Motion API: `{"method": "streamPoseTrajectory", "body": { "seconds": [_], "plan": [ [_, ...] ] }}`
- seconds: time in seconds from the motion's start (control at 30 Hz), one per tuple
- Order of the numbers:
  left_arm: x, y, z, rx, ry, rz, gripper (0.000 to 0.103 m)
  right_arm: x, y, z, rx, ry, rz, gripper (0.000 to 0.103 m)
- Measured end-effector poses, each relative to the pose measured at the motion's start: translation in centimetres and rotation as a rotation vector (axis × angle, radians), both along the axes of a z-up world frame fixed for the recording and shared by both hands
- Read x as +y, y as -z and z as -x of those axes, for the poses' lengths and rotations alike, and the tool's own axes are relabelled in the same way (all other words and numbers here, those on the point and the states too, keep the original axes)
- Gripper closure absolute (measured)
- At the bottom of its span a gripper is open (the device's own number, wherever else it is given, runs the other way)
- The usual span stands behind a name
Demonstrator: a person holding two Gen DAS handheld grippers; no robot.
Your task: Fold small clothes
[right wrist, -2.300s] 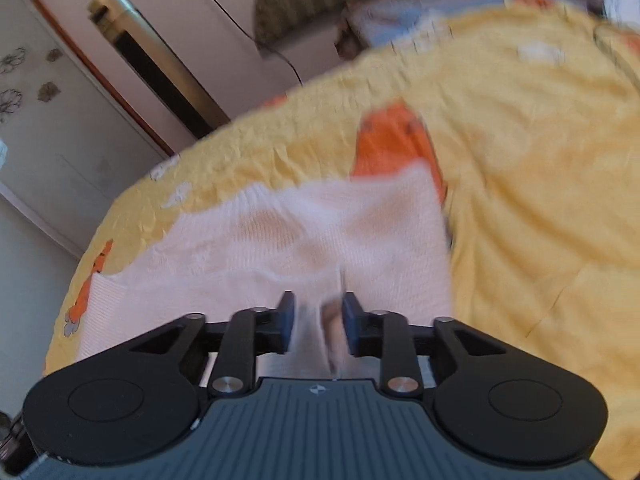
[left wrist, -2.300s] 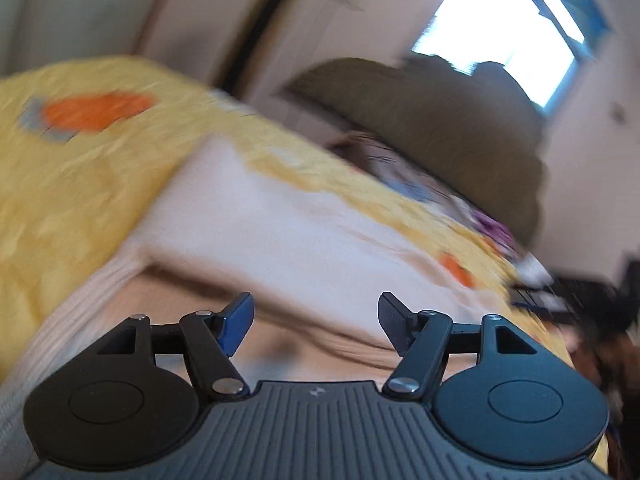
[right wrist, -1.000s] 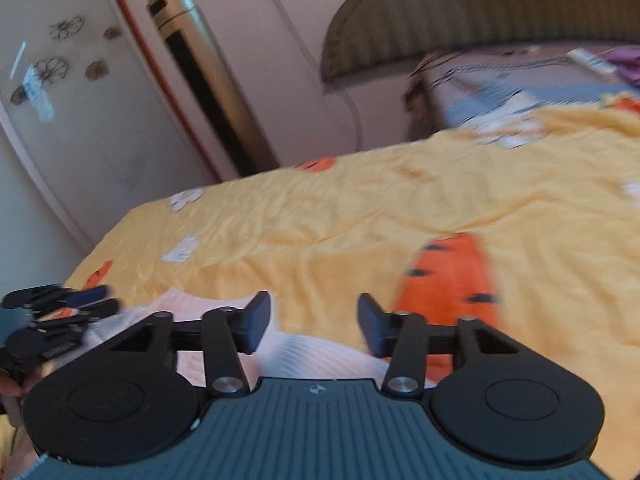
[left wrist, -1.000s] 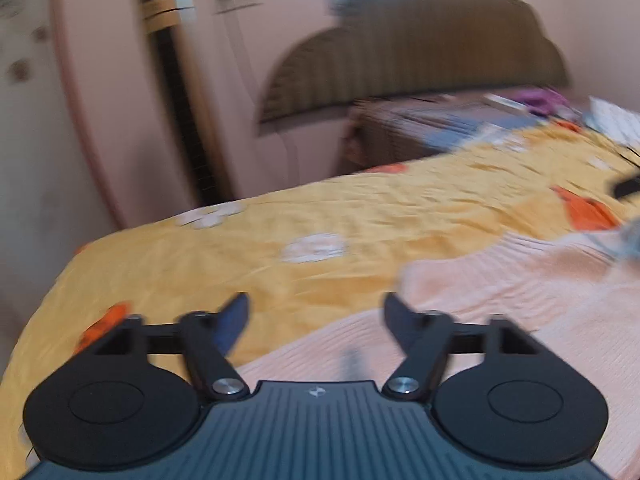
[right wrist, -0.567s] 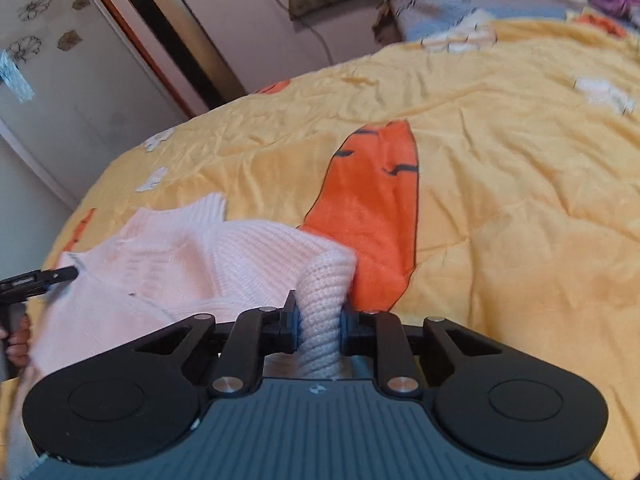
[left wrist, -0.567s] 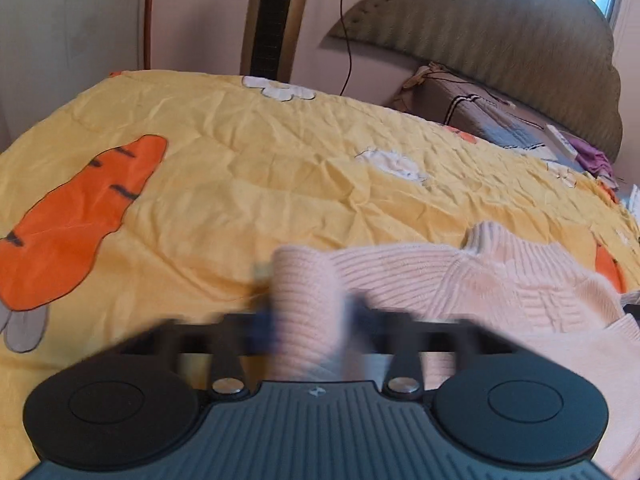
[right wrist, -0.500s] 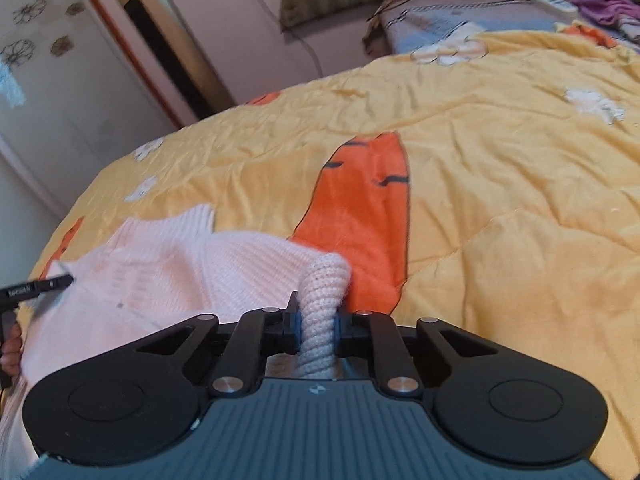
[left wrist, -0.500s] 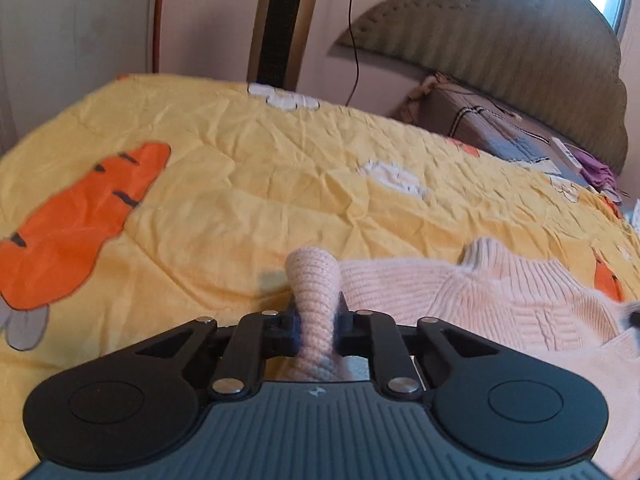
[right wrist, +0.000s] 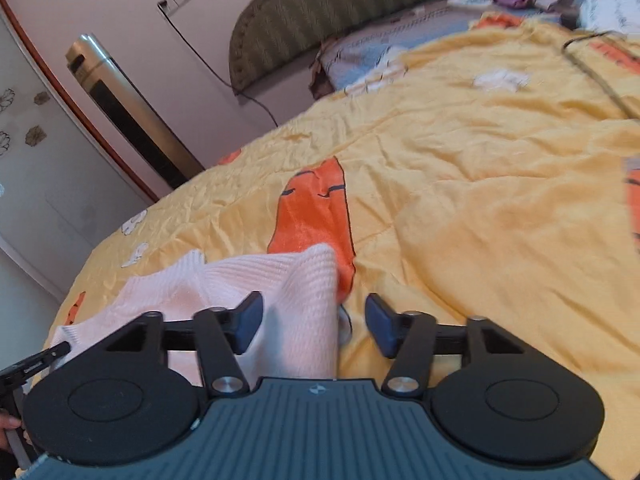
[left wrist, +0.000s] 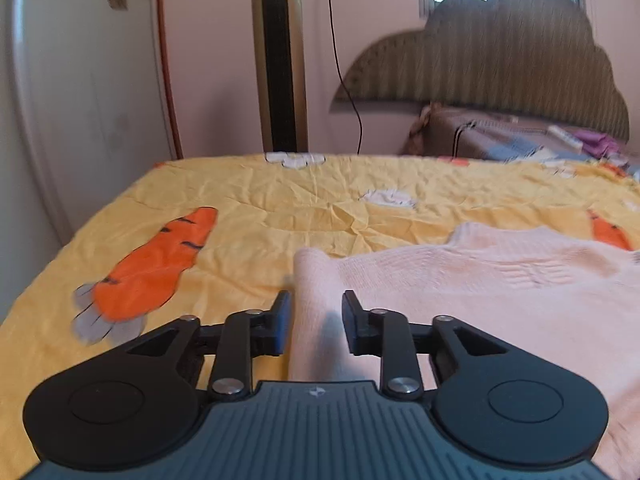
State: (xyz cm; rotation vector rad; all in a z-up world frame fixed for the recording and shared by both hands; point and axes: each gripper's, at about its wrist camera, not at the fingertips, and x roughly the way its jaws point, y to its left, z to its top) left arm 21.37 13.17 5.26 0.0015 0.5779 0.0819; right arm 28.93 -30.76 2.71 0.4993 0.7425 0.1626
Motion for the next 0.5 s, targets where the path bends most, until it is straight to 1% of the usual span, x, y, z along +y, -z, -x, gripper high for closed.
{"method": "streamPoseTrajectory", "body": {
  "seconds": [0.03,0.07,0.1,0.13,0.17,0.2,0.27,0.3,0.33,0.37,0.43,0.5],
  "plan": [
    [0.2,-0.2,2.4,-0.005,-0.003,0.021,0.066,0.1,-0.7,1.9,-0.024,-0.014,0.031,0.039],
    [0.2,-0.1,4.7,0.001,-0.007,0.047,0.051,0.3,-1.3,3.9,-0.041,-0.026,0.063,0.038],
    [0.2,0.1,7.2,0.011,-0.011,0.067,0.045,0.5,-1.9,6.5,-0.054,-0.042,0.091,0.035],
    [0.1,0.5,9.4,0.021,-0.016,0.072,0.039,0.7,-2.1,8.8,-0.059,-0.058,0.099,0.029],
    [-0.2,0.9,11.5,0.035,-0.013,0.068,0.039,0.8,-2.0,11.1,-0.056,-0.073,0.091,0.027],
    [-0.6,1.4,13.4,0.055,-0.004,0.049,0.039,1.0,-1.7,13.5,-0.035,-0.085,0.069,0.026],
    [-1.4,2.7,16.3,0.102,-0.022,0.005,0.039,1.5,-0.6,17.1,0.035,-0.1,0.025,0.026],
    [-1.5,3.4,17.2,0.144,-0.033,0.001,0.039,1.9,0.1,18.6,0.074,-0.111,0.013,0.026],
    [-1.4,4.0,18.3,0.167,-0.044,0.02,0.039,2.4,0.6,20.0,0.084,-0.124,0.013,0.027],
    [-1.1,4.1,19.6,0.141,-0.059,0.056,0.039,3.0,0.6,21.8,0.042,-0.128,0.036,0.024],
    [-0.6,4.1,21.3,0.159,-0.074,0.108,0.04,3.8,0.6,24.0,0.036,-0.137,0.035,0.021],
    [-0.3,3.9,22.5,0.167,-0.066,0.124,0.04,4.0,0.5,25.5,0.048,-0.139,-0.014,0.02]
  ]
}}
